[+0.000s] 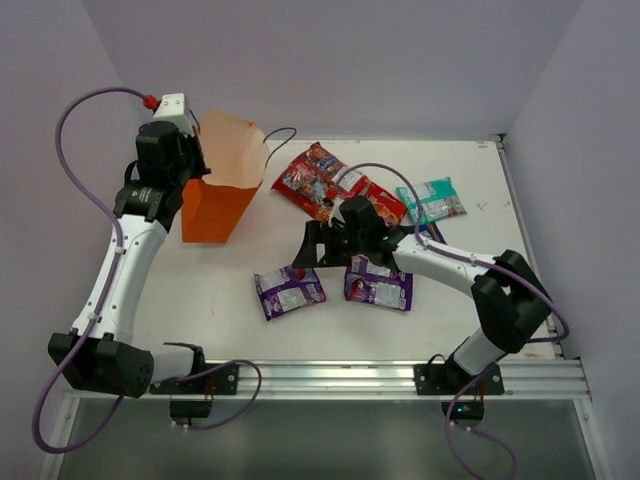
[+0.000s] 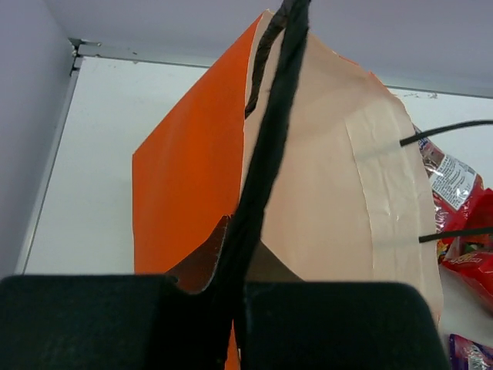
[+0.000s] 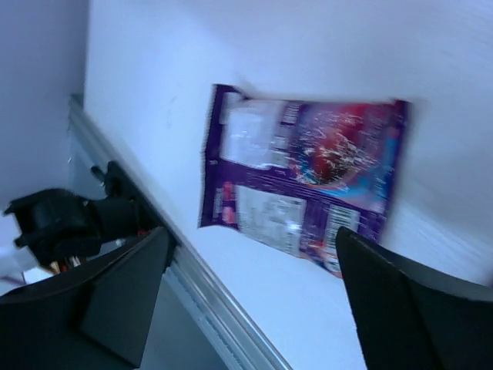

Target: Take the snacks out of the paper bag

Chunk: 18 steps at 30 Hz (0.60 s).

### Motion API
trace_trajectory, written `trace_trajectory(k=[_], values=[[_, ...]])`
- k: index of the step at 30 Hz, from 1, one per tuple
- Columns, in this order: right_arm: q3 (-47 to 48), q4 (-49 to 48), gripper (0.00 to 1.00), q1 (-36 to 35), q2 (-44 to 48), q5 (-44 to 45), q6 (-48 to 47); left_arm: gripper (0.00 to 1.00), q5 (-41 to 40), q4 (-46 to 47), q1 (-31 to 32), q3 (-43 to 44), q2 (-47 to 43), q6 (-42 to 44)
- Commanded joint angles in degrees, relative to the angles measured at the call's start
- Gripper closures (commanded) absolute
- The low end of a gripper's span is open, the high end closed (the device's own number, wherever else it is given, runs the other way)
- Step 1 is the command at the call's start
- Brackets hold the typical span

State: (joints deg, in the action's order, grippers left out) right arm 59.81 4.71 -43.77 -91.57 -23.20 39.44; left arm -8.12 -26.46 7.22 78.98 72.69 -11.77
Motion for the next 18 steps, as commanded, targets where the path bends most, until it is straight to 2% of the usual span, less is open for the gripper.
trace_trajectory(k=[1, 3, 4, 8, 14, 18], values=[[-4.2, 1.5, 0.04, 5.8, 1.3, 2.1, 2.1, 1.0, 4.6, 1.5, -1.9, 2.6, 1.0, -3.1], [-4.2, 4.9, 0.01, 6.9, 4.3, 6.4, -0.5, 1.0, 5.9, 1.5, -3.2, 2.9, 1.5, -3.9], [-3.7, 8.5, 0.01, 6.9, 7.6, 11.0, -4.0, 1.0, 6.4, 1.6, -3.5, 3.5, 2.0, -4.1], [-0.7, 14.1, 0.01, 6.9, 16.2, 19.8, -9.8, 1.0, 7.9, 1.6, -4.4, 4.8, 3.3, -5.2], [-0.5, 16.1, 0.01, 6.9, 28.8, 24.1, -12.5, 1.0, 10.6, 1.2, -6.0, 4.0, 5.1, -6.9], [-1.3, 16.1, 0.01, 7.0, 32.2, 24.7, -13.2, 1.0, 11.5, 3.0, -7.2, 1.1, 5.3, -7.1]])
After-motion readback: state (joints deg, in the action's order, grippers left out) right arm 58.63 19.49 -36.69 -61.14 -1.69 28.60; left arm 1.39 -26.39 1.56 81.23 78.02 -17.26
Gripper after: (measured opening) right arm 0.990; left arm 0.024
